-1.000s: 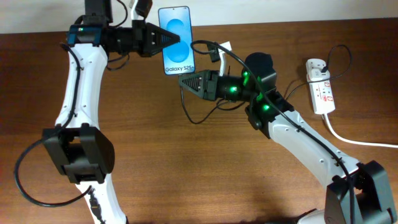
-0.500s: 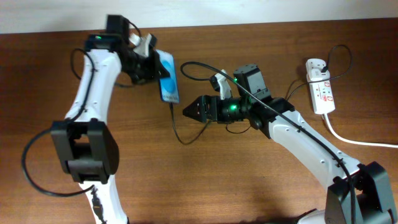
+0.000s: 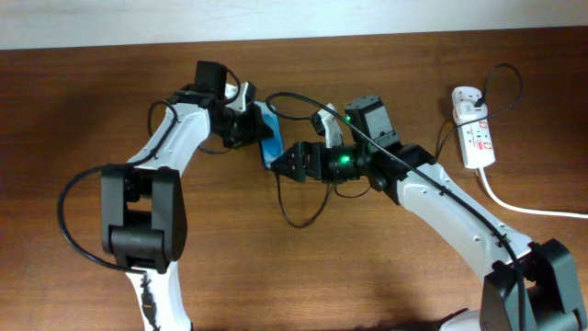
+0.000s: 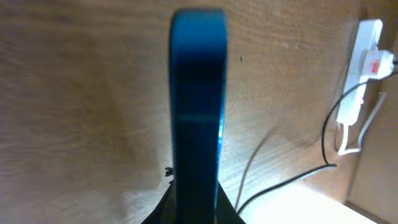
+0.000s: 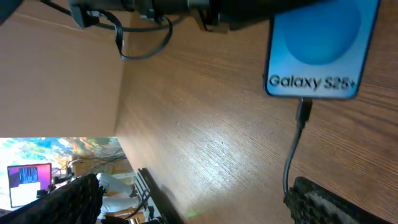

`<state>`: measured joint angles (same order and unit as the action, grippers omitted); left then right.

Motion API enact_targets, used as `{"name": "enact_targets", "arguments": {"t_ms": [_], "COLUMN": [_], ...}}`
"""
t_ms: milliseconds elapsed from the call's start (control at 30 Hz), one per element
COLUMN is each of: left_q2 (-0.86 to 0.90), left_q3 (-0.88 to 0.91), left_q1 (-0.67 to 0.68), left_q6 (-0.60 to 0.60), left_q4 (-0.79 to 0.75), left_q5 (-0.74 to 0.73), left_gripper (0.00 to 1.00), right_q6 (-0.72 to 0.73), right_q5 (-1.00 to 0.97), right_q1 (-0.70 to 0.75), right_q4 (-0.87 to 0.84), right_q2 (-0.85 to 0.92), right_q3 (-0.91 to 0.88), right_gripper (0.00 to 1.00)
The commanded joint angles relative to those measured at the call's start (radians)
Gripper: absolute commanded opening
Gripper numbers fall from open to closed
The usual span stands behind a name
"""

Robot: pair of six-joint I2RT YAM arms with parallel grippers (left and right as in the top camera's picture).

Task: Plug charger to phone and switch on socket
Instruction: 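Lower the phone flat onto the table with the left gripper and release, then move the right gripper over the power strip's orange switch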

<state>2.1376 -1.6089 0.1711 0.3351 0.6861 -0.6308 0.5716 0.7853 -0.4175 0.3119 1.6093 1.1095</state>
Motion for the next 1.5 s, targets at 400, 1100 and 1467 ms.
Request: {"name": "enact_targets", "arguments": {"t_ms": [400, 1100, 1467], "left_q2": [0.163, -0.010, -0.305], "left_q3": [0.007, -0.304, -0.365], "left_q1": [0.068, 0.047, 0.003], "left_q6": [-0.037, -0.033, 0.065], "left_q4": [0.003, 0.277, 0.298], "left_q5": [-0.046, 0.791, 0.782], "left_gripper": [0.08, 1.00, 1.00], "right_q6": [-0.018, -0.201, -0.145], "right_q5": [-0.004, -0.576, -0.851], "right_q1": [0.006, 0.252, 0.844], "right_q4": [0.024, 0.869, 0.916], "right_q2": [-0.013, -0.011, 0.140], "right_q3": [0.004, 0.398, 0.714], "right_gripper": [0.98, 0.98, 0.98]}}
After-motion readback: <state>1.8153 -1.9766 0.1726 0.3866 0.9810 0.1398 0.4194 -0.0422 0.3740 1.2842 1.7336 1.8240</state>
